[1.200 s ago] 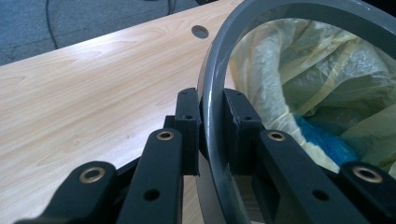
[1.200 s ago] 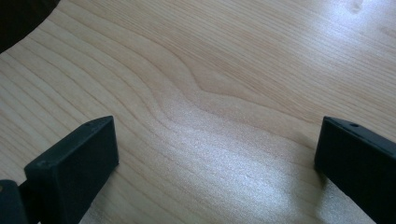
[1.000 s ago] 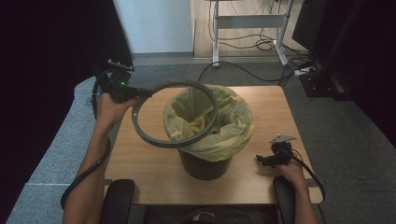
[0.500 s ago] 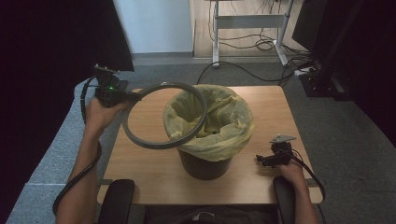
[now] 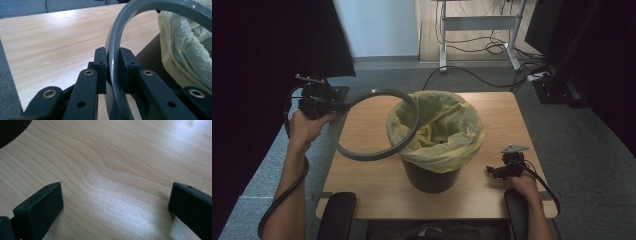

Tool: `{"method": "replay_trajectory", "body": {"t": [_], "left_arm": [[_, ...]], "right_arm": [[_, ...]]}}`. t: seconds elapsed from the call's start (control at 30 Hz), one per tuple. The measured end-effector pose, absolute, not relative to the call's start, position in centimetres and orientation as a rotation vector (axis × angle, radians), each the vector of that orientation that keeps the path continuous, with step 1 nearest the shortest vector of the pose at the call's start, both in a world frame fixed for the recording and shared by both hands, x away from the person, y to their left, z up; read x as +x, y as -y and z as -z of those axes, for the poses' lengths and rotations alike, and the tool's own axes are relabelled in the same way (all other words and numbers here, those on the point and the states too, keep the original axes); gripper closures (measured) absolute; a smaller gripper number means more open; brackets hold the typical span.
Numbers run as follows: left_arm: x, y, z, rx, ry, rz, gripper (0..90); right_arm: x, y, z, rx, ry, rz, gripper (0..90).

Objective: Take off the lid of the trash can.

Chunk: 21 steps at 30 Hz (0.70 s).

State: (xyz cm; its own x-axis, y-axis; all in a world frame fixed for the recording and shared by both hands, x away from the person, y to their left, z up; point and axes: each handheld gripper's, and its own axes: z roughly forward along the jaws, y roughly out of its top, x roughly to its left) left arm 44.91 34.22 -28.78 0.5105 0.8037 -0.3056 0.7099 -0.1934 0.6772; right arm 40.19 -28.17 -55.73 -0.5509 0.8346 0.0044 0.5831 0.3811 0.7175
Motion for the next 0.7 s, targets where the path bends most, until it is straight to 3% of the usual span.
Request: {"method": "replay_trajectory", "body": {"t": [0.7], "left_arm": [[43.5, -38.5, 29.3, 1.893, -1.325, -0.178, 77.0]], "right_arm": [[40.2, 28.2, 55.7, 1.234, -2.287, -0.971, 0.0]]}}
